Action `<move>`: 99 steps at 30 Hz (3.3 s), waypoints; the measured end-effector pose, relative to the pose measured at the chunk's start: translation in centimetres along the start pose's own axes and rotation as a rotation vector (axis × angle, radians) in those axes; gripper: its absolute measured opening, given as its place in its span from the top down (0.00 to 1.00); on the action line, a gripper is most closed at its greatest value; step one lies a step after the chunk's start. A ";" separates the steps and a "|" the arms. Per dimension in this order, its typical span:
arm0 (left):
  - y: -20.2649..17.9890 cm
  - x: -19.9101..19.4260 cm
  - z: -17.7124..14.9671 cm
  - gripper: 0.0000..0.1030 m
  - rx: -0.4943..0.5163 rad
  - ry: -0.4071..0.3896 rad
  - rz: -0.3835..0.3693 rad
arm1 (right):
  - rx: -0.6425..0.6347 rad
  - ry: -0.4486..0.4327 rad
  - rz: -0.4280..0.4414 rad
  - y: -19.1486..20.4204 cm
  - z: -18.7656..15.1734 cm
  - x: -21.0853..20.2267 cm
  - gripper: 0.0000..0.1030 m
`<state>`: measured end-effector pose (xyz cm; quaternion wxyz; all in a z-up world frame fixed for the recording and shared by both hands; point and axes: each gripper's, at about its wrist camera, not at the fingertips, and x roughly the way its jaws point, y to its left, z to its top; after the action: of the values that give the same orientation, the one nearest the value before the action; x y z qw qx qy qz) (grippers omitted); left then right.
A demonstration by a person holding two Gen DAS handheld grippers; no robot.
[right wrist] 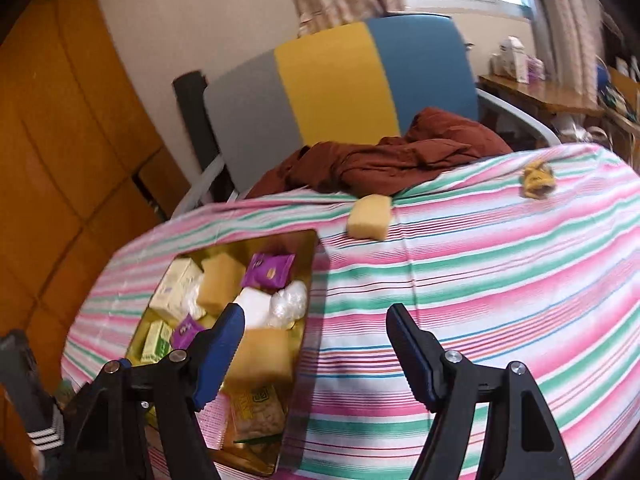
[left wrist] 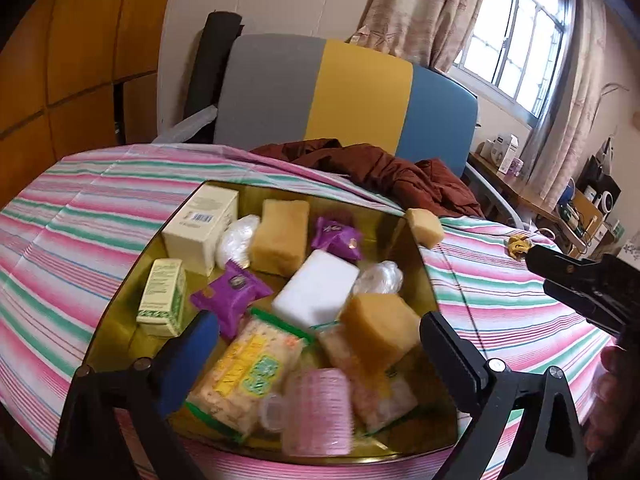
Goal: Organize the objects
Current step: 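Move the left tool to the last yellow sponge while the right tool moves toward the yellow plush toy, then grasp the yellow sponge with the left tool while the right tool approaches the yellow plush toy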
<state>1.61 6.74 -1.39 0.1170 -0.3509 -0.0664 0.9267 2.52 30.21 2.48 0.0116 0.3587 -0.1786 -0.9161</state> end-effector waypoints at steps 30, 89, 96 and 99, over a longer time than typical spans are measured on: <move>-15.1 1.2 1.0 0.01 0.204 0.024 -0.117 | 0.244 -0.109 -0.201 -16.6 1.4 -6.5 0.28; -21.1 29.9 8.3 0.30 0.359 0.244 0.102 | 0.318 0.000 -0.249 -24.5 -0.9 0.9 0.28; -22.1 28.1 7.1 0.48 0.403 0.185 0.089 | 0.340 0.006 -0.247 -25.2 -1.2 1.6 0.28; -22.9 26.9 6.3 0.48 0.406 0.157 0.060 | 0.338 0.007 -0.241 -25.2 -1.1 2.0 0.28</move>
<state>-18.23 35.62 -9.09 0.1623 -0.3930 0.1416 0.8940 4.46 53.19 -7.98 -0.1579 0.3776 -0.2857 -0.8665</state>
